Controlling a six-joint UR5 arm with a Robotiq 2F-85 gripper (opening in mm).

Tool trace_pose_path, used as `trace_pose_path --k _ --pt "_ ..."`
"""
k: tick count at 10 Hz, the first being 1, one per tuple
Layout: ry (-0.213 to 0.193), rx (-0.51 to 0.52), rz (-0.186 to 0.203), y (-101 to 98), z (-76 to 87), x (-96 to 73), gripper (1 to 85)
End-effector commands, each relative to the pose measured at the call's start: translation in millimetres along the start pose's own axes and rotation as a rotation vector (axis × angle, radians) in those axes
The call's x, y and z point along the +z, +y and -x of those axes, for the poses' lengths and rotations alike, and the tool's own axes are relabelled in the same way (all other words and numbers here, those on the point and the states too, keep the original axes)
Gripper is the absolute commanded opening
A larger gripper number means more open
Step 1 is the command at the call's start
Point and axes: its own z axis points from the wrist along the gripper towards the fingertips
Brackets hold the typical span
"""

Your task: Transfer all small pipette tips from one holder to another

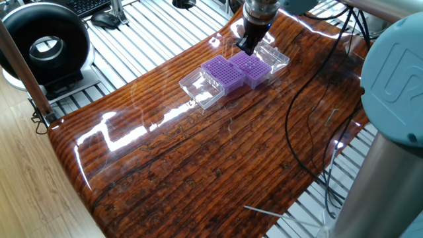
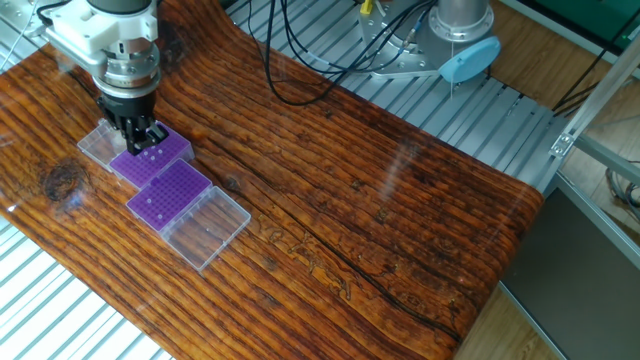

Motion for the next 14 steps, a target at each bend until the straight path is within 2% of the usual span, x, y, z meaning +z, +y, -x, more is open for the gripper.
trace_pose_path --k 1,10,14 --pt "-0.008 0.012 0.012 1.3 1.6 0.8 1.0" --pt "-0.005 0.024 0.007 0.2 -0.6 -0.5 1.0" --pt "-0.015 0.044 0.027 5.1 -1.1 1.7 1.0"
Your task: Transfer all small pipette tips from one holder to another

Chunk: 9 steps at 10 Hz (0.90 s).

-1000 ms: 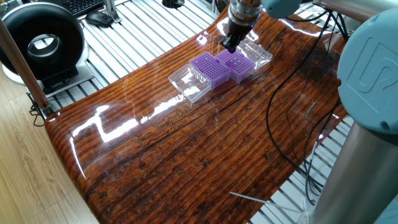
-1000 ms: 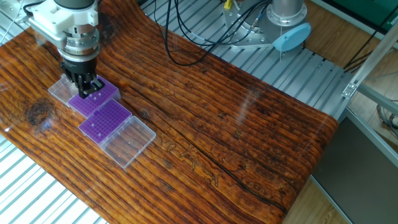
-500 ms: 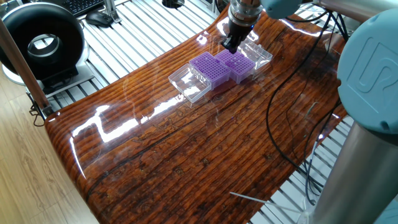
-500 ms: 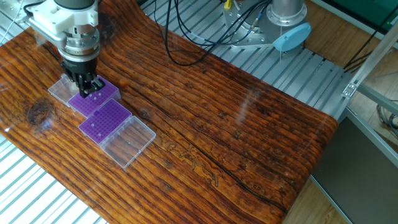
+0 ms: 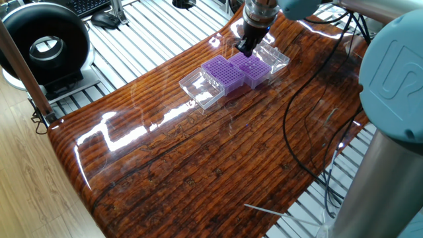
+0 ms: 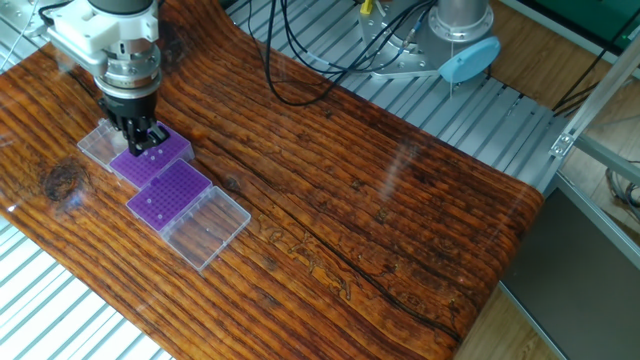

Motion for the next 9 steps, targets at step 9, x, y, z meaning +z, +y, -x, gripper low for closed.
trace_pose_path --k 9 --pt "-0.002 0.020 0.027 -2.3 -9.8 7.3 1.0"
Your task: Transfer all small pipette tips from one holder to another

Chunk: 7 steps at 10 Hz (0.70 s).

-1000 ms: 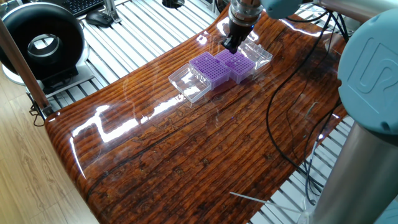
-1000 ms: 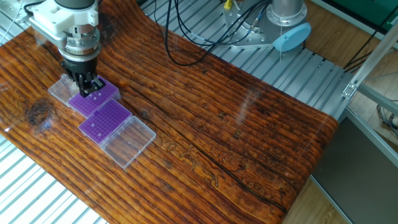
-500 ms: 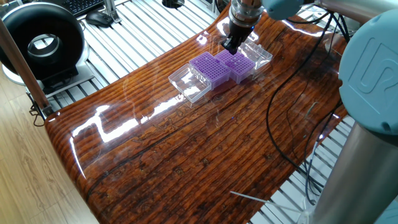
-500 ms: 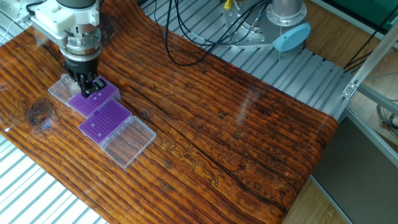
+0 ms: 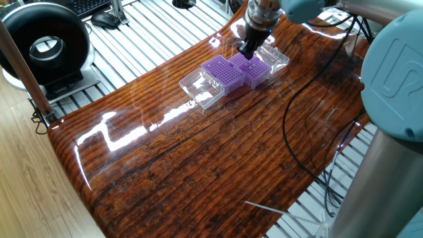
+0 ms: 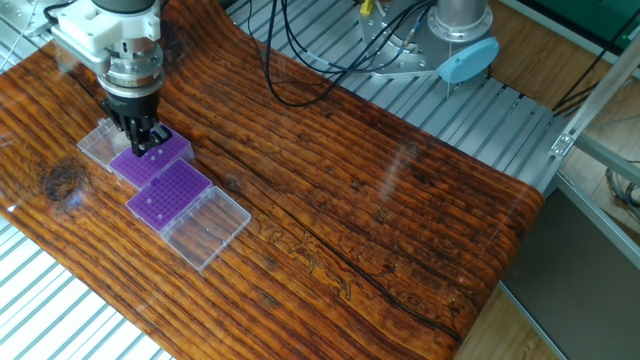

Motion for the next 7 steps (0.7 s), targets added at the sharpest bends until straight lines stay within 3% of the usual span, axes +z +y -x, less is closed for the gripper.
trace_pose_path --k 1,5,7 --pt "0.001 0.010 0.016 -0.6 -3.6 1.8 1.0" --pt "0.010 0.010 0.024 -1.7 -9.2 4.6 1.0" --pt "0.066 0.004 0.055 5.9 -24.3 4.5 1.0"
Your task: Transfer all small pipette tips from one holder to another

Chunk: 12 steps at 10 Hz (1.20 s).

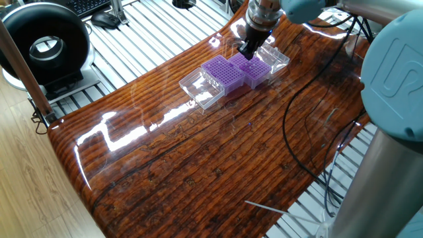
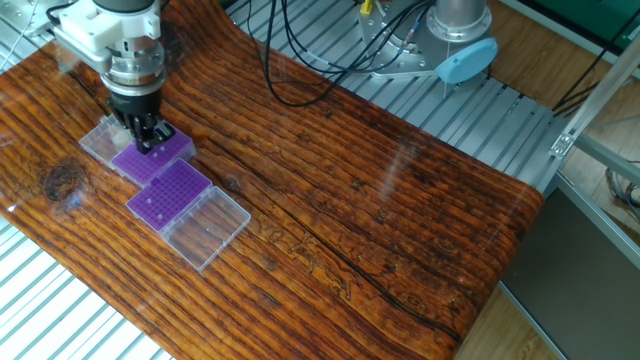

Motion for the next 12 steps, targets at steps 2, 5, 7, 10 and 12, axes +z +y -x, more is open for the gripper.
trace_pose_path --k 2,5,7,10,12 --pt "0.082 -0.035 0.034 4.1 -22.7 -1.1 11.7" --pt "0.094 -0.056 0.039 2.0 -23.8 -2.6 18.0" --pt "0.108 -0.058 0.039 1.9 -25.7 -4.2 19.7" --pt "0.120 -0.065 0.022 -0.4 -27.0 -4.3 20.3" --pt "0.131 -0.071 0.014 0.8 -25.9 -6.7 20.7"
